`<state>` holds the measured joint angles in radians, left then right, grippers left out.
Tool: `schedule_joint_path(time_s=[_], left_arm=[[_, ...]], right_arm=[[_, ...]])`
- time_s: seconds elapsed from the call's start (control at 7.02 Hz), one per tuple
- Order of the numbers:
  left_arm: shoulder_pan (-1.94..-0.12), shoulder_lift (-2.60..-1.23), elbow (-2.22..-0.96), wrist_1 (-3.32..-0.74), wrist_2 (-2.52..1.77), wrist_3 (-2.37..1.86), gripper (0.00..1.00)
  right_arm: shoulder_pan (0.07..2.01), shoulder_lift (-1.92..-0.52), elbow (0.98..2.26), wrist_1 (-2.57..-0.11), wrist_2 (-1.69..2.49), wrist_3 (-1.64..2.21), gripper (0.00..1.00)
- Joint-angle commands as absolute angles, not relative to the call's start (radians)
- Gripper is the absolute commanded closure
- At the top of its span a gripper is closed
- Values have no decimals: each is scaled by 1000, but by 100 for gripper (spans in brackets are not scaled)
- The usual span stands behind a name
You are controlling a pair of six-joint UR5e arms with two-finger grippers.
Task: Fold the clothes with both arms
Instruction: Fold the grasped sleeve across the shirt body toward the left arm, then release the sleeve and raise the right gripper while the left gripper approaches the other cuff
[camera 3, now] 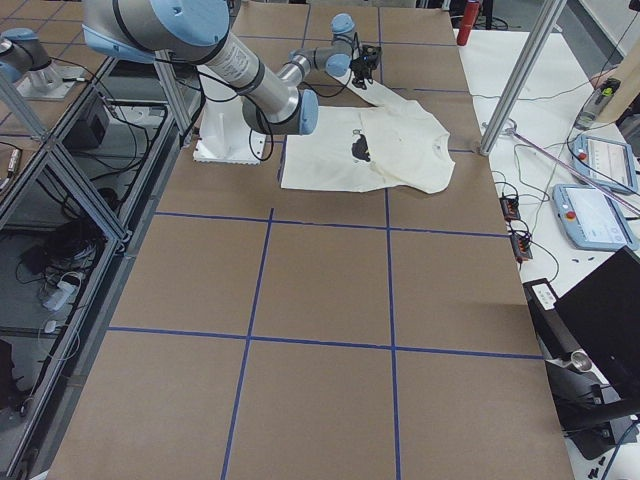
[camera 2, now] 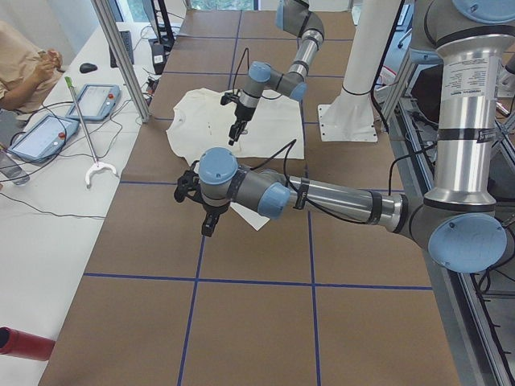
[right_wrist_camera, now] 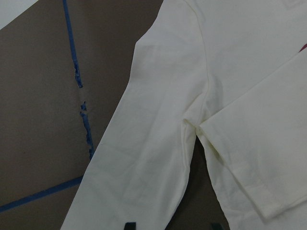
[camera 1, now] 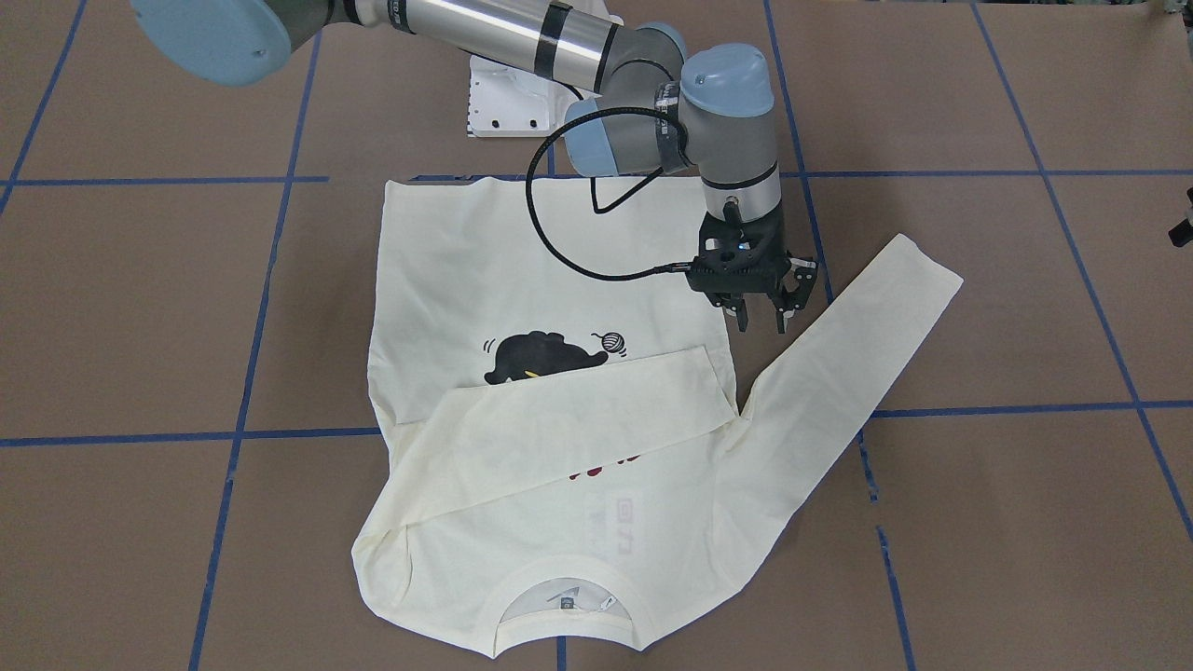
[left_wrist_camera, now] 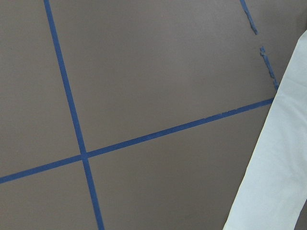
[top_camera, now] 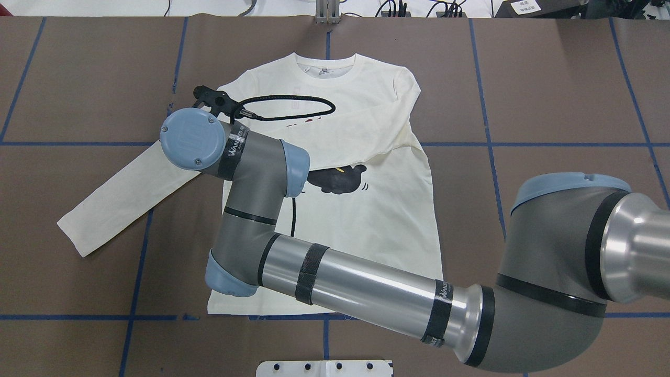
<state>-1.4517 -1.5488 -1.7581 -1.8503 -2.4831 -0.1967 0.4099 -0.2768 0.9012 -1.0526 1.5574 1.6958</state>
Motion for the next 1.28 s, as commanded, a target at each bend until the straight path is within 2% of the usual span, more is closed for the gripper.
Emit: schedule_joint_path(time_s=[0.0, 0.29, 0.43, 0.57, 1.14], left_arm=[[-1315, -1551, -1741, -1936, -2467, -482, 0], [-1165, -1539, -1712, -1986, -2339, -586, 0], [-1105, -1536, -1695, -2015, -2326, -642, 0], [-1067, -1534, -1654, -2061, -2324, -652, 3], [-983, -1532, -1598, -2086, -2321, -652, 23]], right_arm=[[451, -421, 1118, -1068, 1592, 1716, 0], [585, -649, 1381, -1090, 1803, 1713, 0], [686, -836, 1578, -1095, 1944, 1703, 0], [787, -964, 1691, -1085, 2067, 1647, 0], [810, -1032, 1726, -1085, 2103, 1609, 0]])
